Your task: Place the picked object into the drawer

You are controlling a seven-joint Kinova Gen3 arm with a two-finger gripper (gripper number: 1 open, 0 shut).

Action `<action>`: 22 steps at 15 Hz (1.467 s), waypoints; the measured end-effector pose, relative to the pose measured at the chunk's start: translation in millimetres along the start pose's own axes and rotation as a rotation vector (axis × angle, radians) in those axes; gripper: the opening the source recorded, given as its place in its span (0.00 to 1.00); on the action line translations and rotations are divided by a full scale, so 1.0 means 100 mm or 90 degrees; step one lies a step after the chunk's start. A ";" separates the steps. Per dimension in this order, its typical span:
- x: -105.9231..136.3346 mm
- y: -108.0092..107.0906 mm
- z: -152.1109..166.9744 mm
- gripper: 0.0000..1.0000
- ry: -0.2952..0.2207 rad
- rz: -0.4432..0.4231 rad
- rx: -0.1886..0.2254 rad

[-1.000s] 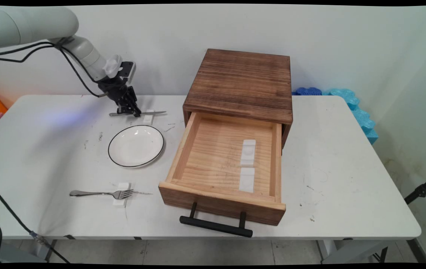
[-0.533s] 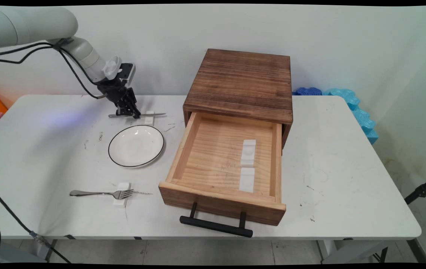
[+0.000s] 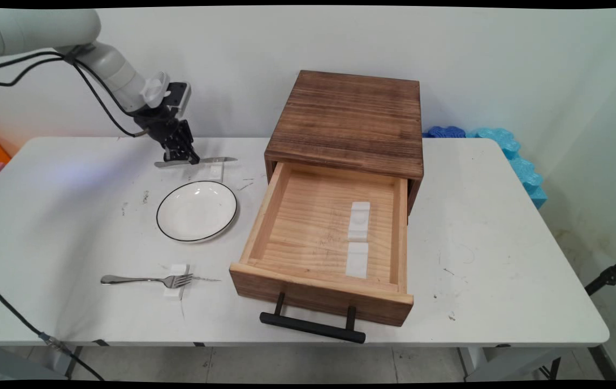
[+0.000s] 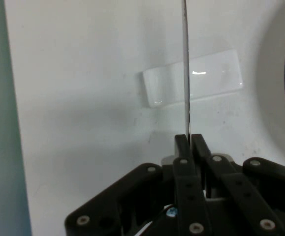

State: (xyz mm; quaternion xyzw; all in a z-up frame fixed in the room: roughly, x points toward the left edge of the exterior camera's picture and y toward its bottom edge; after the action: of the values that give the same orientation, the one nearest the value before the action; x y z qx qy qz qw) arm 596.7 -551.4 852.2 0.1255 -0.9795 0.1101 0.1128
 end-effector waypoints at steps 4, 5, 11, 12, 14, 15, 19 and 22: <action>0.02 0.07 -0.16 0.00 0.000 -0.001 0.011; 0.02 0.08 -0.19 0.00 0.000 -0.002 0.013; 0.05 0.13 -0.34 0.00 0.000 -0.007 0.028; 0.06 0.14 -0.36 0.00 0.001 -0.008 0.031; 0.09 0.17 -0.42 0.00 0.001 -0.012 0.036; 0.11 0.19 -0.46 0.00 0.001 -0.014 0.039; 0.25 0.33 -0.64 0.00 0.005 -0.022 0.048; 0.39 0.47 -0.78 0.00 0.010 -0.026 0.053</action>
State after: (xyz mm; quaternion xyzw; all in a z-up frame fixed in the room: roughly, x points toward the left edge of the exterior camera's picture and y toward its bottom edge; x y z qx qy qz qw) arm 562.2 -496.5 927.5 0.1493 -0.9703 0.1498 0.1176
